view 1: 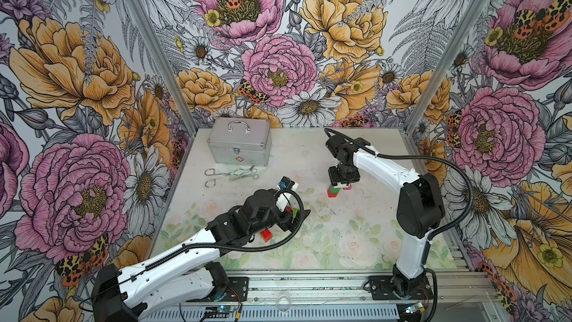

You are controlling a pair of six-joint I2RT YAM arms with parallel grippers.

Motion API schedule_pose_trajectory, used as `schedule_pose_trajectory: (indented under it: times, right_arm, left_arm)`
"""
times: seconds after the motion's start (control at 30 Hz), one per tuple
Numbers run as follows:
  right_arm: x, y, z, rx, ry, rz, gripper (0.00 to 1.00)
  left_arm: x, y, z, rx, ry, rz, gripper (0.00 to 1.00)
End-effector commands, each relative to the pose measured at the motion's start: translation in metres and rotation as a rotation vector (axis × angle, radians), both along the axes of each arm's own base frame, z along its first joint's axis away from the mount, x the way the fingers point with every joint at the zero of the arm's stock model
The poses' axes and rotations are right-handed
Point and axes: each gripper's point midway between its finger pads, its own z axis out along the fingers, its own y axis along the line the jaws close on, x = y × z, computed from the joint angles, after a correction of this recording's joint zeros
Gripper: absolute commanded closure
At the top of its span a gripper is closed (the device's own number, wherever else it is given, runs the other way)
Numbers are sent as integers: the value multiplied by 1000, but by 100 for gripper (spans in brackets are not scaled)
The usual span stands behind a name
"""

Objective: Assemble the letter r with lego
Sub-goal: Adjust the lego brick at the center of the board.

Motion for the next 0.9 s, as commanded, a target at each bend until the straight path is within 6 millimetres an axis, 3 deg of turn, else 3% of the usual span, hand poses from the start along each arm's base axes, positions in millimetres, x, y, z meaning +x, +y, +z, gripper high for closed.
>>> schedule_pose_trajectory:
  times: [0.0, 0.2, 0.47, 0.6, 0.87]
  right_arm:
    - [3, 1, 1, 12, 0, 0, 50]
    - [-10, 2, 20, 52, -8, 10, 51]
    - [-56, -15, 42, 31, 93, 49, 53]
    - [-83, -27, 33, -16, 198, 57, 52]
    - [-122, -19, 13, -11, 354, 68, 52]
  left_arm:
    - [2, -2, 7, -10, -13, 6, 1]
    - [2, -7, 7, -9, -6, -7, 1]
    - [-2, -14, 8, -25, -6, -36, 1]
    - [-3, -21, 4, -37, -3, -64, 1]
    - [-6, -32, -6, -34, 3, -117, 1]
